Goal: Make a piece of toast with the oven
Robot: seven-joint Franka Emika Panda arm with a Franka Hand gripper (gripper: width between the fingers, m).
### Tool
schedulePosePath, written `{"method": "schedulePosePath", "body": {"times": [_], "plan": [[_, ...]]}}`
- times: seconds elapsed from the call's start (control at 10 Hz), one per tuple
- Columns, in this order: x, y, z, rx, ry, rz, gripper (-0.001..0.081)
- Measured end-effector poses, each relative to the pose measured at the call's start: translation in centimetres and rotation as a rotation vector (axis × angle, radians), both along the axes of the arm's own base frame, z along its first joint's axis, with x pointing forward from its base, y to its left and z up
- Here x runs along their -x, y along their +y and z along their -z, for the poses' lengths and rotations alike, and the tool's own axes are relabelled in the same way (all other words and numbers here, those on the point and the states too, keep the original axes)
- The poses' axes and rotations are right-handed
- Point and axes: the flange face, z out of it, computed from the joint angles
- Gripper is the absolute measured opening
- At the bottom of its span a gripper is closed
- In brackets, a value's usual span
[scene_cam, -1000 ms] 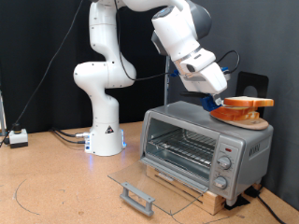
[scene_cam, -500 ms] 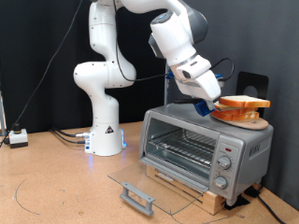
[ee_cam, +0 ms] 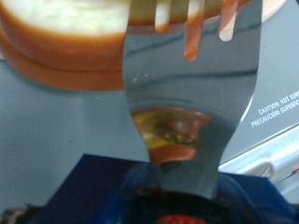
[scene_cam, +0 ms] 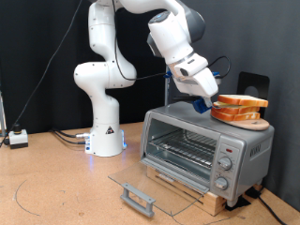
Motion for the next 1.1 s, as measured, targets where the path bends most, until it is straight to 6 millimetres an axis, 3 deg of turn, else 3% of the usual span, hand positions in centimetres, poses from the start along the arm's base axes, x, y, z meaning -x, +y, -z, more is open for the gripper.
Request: {"method": "schedulePosePath", "body": {"times": [0.7,1.1], "plan": [[1.0,-0.5,-0.8,0.06,0.119,0.059,0.046],[0.8,0.7,-2.5,0.066,0.135,0.038,0.046]]}}
